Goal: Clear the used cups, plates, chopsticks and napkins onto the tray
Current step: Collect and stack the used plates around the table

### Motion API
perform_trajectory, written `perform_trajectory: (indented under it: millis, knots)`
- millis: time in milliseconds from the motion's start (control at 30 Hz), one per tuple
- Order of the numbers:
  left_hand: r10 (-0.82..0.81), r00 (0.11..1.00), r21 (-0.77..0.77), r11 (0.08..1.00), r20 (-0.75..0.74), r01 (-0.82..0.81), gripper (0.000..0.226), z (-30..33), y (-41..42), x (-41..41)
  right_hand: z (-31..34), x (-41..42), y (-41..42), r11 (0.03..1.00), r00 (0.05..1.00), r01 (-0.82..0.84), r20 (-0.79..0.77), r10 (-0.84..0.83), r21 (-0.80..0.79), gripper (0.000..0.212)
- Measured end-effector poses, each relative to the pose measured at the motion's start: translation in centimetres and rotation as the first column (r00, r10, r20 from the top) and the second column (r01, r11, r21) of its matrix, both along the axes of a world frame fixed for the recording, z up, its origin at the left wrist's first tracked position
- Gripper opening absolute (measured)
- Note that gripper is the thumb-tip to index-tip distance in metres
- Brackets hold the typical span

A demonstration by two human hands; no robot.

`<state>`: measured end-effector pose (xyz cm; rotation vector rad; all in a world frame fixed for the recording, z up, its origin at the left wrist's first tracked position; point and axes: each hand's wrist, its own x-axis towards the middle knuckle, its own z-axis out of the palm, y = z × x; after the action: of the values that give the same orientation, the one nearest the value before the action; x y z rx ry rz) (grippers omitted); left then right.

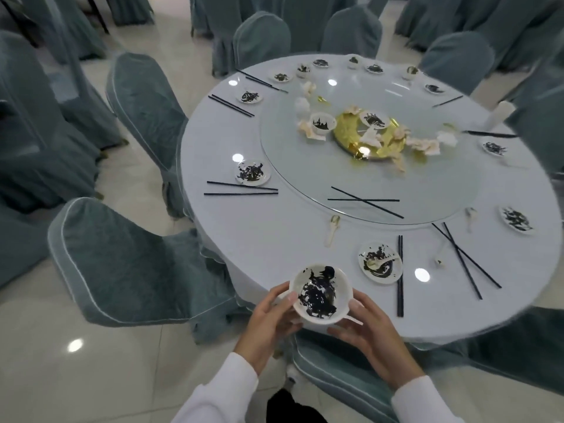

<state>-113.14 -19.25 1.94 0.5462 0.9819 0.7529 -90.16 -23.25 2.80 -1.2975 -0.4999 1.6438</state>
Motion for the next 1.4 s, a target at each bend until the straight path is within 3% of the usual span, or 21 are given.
perform_trajectory:
  millis: [167,433,633,933,1233,1400]
  knots:
    - [-0.126,0.99,-0.024,0.992,-0.057,0.125,0.056,-0.3,3.8,0.8,-0.5,1.0,3.3,0.997,0.997,0.069,0.019,-0.069,-0.029,0.04]
    - [-0.136,0.983,-0.03,0.991,-0.122,0.134,0.052,-1.1,9.2,-3.0,-1.8,-3.2,8.0,0.985,0.984,0.168,-0.057,-0.17,-0.036,0.042]
    - [-0.227,0.967,0.001,0.974,-0.115,0.228,0.048,-1.2,13.9,-8.0,-2.0,-9.4,10.5,0.956,0.956,0.292,-0.005,-0.292,0.0,0.046]
    - [-0.345,0.939,0.026,0.938,-0.011,0.345,0.036,-1.3,18.9,-20.1,-1.3,-25.3,10.4,0.809,0.809,0.587,0.014,-0.588,0.018,0.045]
    - [-0.435,0.899,-0.004,0.9,0.056,0.436,0.05,-0.2,16.4,-27.2,0.0,-34.6,6.8,0.787,0.787,0.617,0.018,-0.617,0.023,0.036]
    - [-0.417,0.908,-0.07,0.905,0.049,0.419,0.05,0.3,13.8,-31.1,-0.4,-37.7,4.3,0.829,0.828,0.559,0.043,-0.559,0.032,0.039]
